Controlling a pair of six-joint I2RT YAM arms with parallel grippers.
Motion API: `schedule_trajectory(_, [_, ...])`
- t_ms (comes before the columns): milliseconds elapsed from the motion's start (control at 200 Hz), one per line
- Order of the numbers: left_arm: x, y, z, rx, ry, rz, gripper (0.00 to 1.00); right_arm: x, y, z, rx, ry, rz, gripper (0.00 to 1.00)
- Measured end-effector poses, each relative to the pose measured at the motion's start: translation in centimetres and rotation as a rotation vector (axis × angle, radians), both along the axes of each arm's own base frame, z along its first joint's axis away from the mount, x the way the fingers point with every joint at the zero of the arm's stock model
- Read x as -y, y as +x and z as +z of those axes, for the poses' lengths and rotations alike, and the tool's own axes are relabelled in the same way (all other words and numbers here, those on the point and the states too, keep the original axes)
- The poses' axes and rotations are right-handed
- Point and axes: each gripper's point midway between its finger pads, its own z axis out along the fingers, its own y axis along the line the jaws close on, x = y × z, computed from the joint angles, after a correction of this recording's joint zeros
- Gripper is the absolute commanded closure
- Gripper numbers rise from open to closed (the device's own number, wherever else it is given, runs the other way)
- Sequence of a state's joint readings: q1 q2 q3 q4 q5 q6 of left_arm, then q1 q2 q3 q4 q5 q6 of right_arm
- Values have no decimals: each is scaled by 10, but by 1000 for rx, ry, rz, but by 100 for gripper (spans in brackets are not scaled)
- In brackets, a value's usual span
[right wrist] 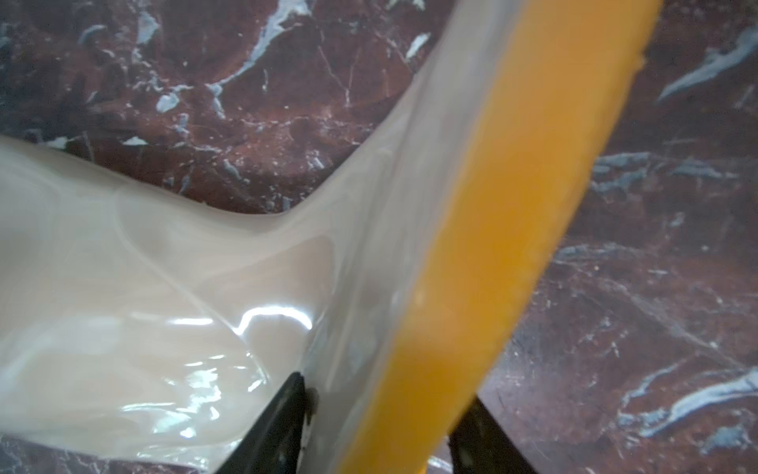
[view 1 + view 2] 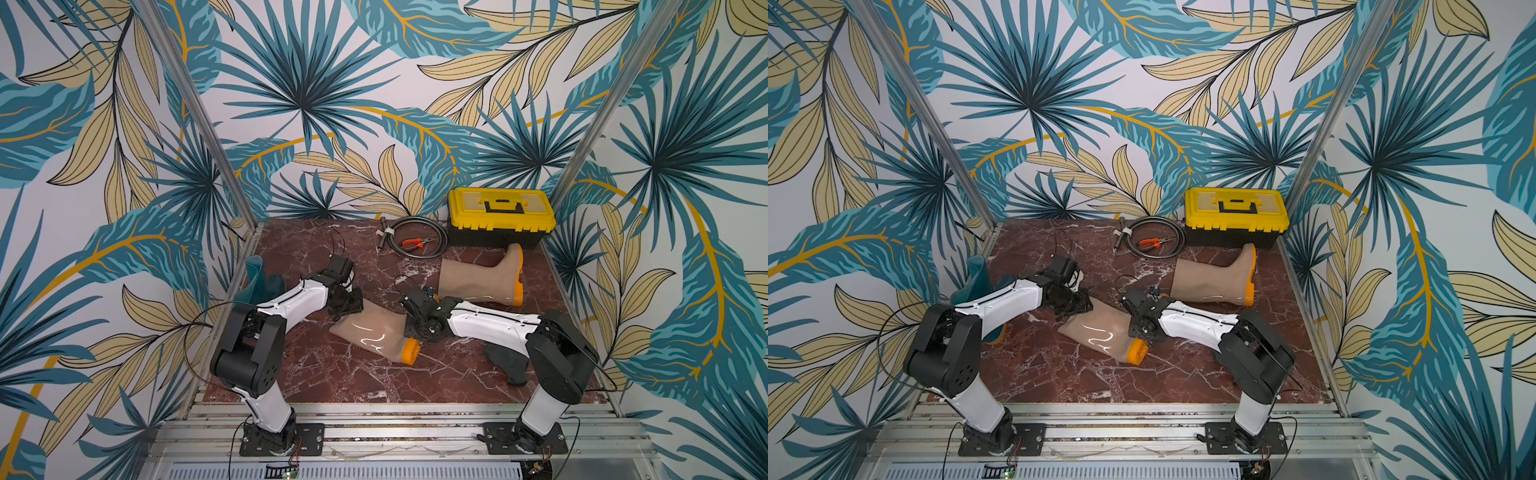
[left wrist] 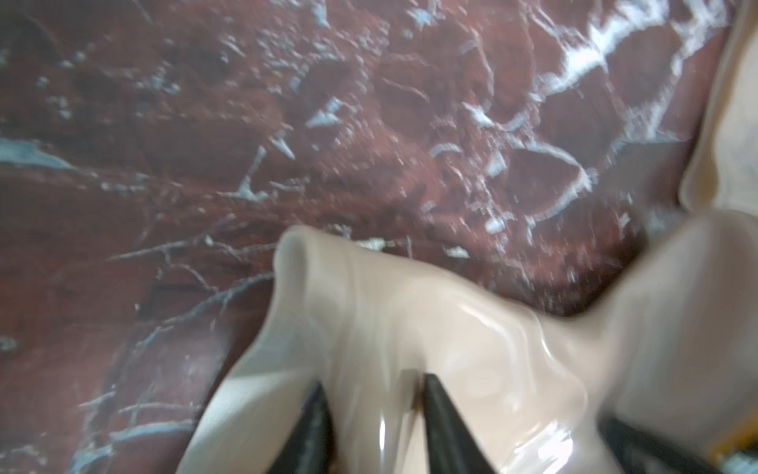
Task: Wipe the rubber boots with a cloth
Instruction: Place the rubber boot at the center of the board, then pick up the cleaning item at the center of the board.
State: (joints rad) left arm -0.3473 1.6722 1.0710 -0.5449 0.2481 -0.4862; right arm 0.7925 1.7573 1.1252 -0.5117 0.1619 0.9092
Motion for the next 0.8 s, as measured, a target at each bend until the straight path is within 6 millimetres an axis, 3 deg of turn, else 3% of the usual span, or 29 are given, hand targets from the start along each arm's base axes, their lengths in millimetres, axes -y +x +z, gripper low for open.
schedule_trajectory(100, [-3, -13, 7, 4, -24, 15, 88, -1, 5, 2, 3, -26, 20, 55])
schedule_trajectory(360, [-11, -38, 4, -29, -46, 81, 92, -1, 32, 25, 96, -115, 115, 55])
schedule_trajectory(506, [-11, -42, 3, -27, -41, 107, 92, 9, 44, 45, 162, -161, 145, 19])
schedule_trajectory(576, [-10, -42, 5, -13, -31, 119, 92, 25, 43, 59, 180, -207, 127, 13])
schedule_trajectory(671, [-8, -42, 5, 1, -24, 132, 92, 64, 31, 82, 200, -280, 56, 10])
schedule_trajectory(801, [-2, -42, 5, 13, -23, 134, 92, 148, -8, 97, 187, -342, -107, 10])
